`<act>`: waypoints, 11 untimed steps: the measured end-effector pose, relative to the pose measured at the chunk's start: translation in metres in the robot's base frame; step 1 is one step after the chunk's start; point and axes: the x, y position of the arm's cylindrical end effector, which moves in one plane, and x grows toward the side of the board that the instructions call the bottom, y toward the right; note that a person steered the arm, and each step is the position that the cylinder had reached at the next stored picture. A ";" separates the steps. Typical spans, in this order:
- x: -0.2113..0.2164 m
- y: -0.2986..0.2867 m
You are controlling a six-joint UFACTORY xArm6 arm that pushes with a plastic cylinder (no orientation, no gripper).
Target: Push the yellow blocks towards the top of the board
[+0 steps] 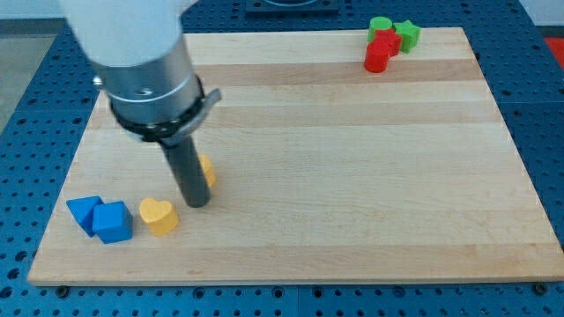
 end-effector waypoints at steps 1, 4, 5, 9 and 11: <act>0.013 0.010; 0.084 -0.007; 0.084 -0.018; 0.063 -0.046; 0.048 -0.053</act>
